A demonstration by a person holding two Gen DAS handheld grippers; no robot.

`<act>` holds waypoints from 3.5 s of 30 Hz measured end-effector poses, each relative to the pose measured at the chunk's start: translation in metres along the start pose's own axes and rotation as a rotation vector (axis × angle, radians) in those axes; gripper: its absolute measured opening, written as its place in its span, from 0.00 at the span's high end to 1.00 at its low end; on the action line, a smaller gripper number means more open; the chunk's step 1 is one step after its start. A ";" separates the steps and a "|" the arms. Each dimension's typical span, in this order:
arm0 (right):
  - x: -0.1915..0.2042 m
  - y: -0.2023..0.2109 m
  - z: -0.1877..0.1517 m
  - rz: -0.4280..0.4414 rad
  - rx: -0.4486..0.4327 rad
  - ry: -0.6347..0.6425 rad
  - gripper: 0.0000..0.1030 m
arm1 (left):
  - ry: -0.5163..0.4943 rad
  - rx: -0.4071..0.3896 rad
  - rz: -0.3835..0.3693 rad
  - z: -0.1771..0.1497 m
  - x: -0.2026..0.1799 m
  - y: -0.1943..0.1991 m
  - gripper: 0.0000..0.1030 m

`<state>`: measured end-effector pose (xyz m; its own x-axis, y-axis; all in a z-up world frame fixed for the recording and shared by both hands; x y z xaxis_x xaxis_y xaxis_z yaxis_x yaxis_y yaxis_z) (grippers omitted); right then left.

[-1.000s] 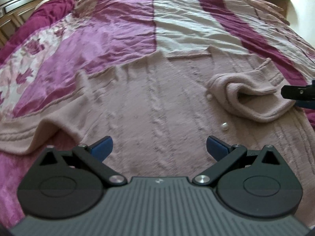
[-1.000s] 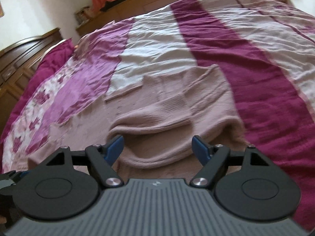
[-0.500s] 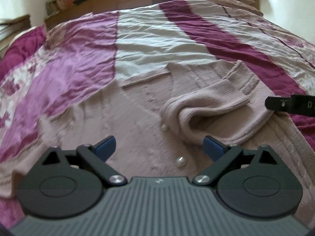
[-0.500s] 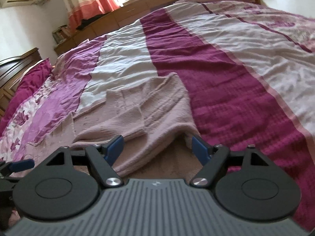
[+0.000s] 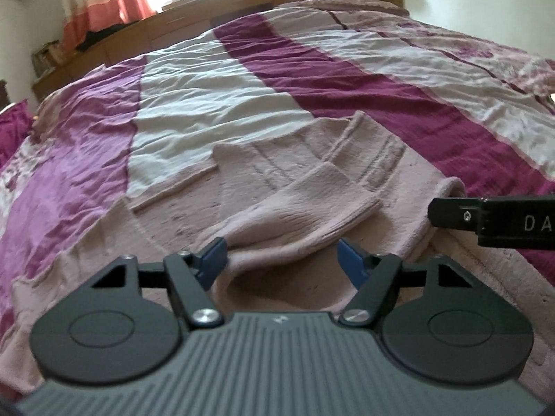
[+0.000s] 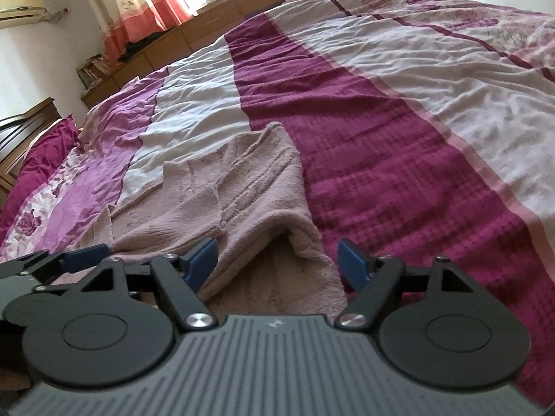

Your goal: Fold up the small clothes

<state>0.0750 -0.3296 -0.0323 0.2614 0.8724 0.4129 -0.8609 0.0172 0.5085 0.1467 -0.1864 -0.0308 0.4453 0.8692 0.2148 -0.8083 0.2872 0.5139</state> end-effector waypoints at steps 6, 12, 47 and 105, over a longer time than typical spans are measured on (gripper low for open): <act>-0.004 0.000 -0.003 -0.001 0.004 -0.015 0.21 | -0.026 -0.001 -0.063 -0.001 -0.015 -0.017 0.51; -0.007 0.000 -0.005 0.001 0.009 -0.029 0.21 | -0.015 -0.009 -0.108 0.001 -0.021 -0.024 0.89; 0.022 0.012 -0.012 0.023 0.016 0.056 0.21 | 0.516 -0.030 0.198 -0.073 0.153 0.069 0.89; 0.053 -0.130 0.060 -0.026 0.159 -0.009 0.39 | 0.588 0.033 0.109 -0.097 0.215 0.049 0.44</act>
<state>0.2272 -0.3152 -0.0310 0.2872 0.8683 0.4044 -0.7738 -0.0386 0.6322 0.1654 0.0541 -0.0402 0.0650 0.9726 -0.2231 -0.8209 0.1792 0.5422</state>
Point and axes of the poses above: each gripper's, at about its wrist camera, not at the fingertips, and y roughly against the way its jaws point, x to its left, z to its top, the point moved 10 cm from there along -y, roughly the way its jaws point, and after that the axes turned 9 degrees about -x, right-handed, at the moved point
